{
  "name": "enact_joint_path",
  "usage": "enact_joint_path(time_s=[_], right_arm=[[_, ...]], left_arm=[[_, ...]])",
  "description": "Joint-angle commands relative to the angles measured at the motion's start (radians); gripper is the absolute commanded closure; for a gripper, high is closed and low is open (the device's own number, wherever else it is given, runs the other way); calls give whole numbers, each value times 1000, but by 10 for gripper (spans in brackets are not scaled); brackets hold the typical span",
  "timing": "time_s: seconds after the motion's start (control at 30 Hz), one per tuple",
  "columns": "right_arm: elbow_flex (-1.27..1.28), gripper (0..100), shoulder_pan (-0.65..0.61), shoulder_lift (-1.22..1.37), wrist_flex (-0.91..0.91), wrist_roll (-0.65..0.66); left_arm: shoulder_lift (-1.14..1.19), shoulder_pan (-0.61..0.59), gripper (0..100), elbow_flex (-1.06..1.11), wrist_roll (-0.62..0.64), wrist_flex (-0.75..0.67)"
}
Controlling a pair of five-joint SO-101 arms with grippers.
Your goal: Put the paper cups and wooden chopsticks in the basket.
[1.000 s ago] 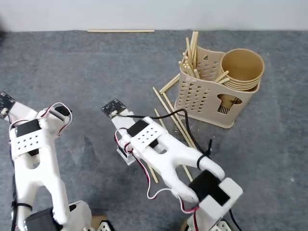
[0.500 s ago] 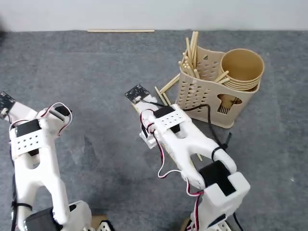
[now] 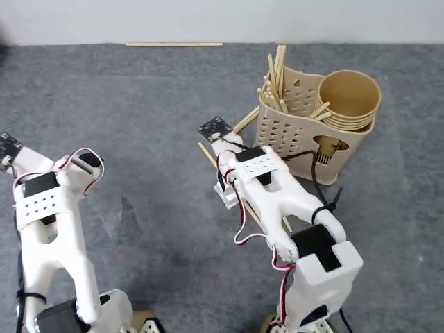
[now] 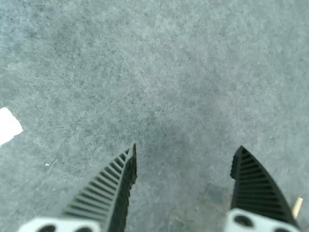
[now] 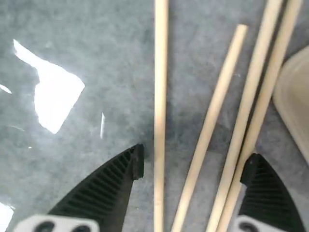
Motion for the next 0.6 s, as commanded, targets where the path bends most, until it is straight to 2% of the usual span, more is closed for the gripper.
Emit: enact_joint_path(time_s=[0.0,0.27,0.37,0.57], right_arm=[[-49,669,12,33,-7,9],[-130,671,-68,87,147,-2],[-130,675,-108,85,165,-51],[-129,864,-140,91,156,-71]], left_arm=[[-46,-2,695,-12,-8,-18],[-46,-2,695,-12,-8,-18],[-46,-2,695,-12,-8,-18],[-46,-2,695,-12,-8,-18]])
